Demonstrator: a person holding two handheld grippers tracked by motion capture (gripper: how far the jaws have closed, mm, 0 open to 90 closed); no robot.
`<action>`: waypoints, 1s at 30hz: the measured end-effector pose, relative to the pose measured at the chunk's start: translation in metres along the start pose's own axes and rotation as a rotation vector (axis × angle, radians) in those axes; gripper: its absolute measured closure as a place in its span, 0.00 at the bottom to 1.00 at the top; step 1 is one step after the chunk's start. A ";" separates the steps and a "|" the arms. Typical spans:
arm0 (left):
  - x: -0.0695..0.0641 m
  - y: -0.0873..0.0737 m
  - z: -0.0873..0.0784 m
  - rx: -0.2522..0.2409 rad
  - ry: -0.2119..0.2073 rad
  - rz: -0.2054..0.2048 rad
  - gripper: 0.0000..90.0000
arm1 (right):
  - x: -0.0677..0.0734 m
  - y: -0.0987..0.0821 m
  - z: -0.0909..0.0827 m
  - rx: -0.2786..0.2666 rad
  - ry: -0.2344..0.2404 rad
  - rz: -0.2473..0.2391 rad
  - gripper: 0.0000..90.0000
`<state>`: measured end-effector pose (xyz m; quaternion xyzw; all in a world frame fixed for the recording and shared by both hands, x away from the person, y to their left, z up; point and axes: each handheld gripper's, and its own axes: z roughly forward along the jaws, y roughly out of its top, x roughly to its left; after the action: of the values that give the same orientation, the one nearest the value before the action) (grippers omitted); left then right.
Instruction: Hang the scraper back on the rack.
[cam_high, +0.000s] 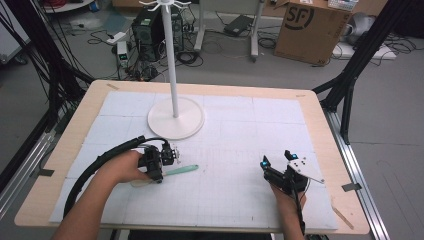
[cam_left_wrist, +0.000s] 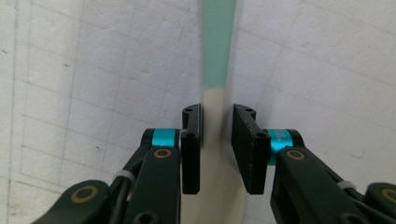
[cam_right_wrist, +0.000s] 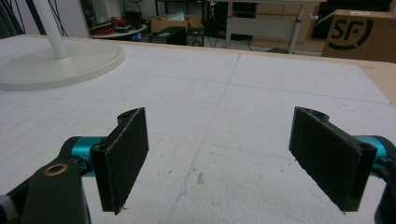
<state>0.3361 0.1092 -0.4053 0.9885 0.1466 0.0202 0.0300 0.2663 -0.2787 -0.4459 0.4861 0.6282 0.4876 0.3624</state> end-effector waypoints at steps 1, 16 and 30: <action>0.000 0.000 0.000 0.002 -0.004 0.002 0.83 | 0.000 0.000 0.000 0.002 0.001 -0.004 0.21; 0.000 0.000 0.000 0.002 0.003 -0.009 0.89 | 0.000 0.000 0.000 0.002 0.001 -0.003 0.21; 0.006 -0.012 -0.009 -0.083 0.019 -0.072 0.89 | 0.000 0.000 0.000 0.001 0.001 -0.005 0.21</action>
<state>0.3379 0.1231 -0.3965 0.9803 0.1813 0.0344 0.0705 0.2663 -0.2788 -0.4460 0.4844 0.6300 0.4866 0.3629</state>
